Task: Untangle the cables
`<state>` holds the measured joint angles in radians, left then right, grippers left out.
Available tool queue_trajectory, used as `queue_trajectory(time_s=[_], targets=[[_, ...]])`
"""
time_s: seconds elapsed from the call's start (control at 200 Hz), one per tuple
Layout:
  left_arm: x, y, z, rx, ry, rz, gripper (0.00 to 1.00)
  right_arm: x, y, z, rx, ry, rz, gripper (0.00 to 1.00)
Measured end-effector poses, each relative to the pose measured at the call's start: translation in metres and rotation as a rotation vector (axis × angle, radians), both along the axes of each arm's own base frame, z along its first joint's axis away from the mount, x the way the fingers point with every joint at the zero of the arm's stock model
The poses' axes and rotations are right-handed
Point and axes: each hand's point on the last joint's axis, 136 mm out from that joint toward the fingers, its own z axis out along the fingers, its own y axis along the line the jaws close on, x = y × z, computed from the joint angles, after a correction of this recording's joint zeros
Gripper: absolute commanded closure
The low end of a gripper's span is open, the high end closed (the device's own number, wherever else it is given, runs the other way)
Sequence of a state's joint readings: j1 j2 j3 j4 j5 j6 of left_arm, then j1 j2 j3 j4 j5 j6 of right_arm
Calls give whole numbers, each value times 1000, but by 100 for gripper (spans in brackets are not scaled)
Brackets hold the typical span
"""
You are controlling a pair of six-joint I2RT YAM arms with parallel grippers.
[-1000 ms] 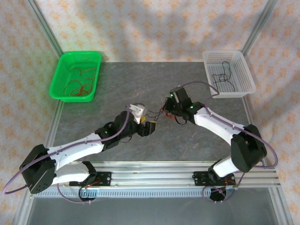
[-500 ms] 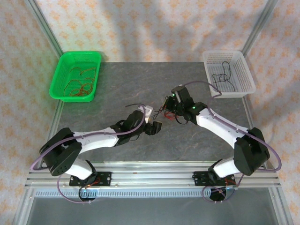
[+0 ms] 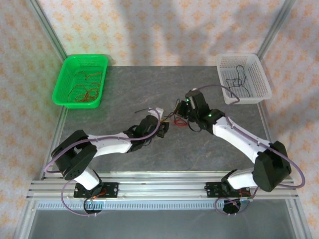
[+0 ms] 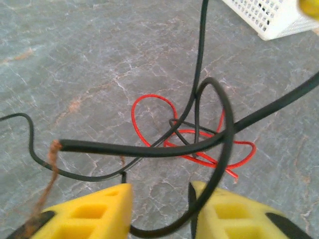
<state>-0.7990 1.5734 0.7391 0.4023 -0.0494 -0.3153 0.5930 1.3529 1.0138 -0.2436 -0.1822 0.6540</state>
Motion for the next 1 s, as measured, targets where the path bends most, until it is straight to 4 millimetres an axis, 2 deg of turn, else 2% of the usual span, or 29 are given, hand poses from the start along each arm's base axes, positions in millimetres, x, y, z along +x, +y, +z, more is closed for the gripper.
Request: queue_trajectory(time_s=[0.17, 0.38, 0.556, 0.881, 0.996], targets=[[4, 6, 1, 7, -15, 41, 100, -5, -9, 11, -9, -18, -17, 100], [4, 21, -12, 24, 8, 91, 100, -12, -25, 29, -37, -55, -55, 100], [5, 36, -22, 33, 28, 134, 100, -13, -42, 58, -48, -115, -93, 100], [-1, 43, -34, 40, 54, 147, 100, -6, -76, 108, -84, -212, -165, 100], [-2, 44, -35, 36, 61, 151, 100, -2, -90, 133, -113, -258, -194, 100]])
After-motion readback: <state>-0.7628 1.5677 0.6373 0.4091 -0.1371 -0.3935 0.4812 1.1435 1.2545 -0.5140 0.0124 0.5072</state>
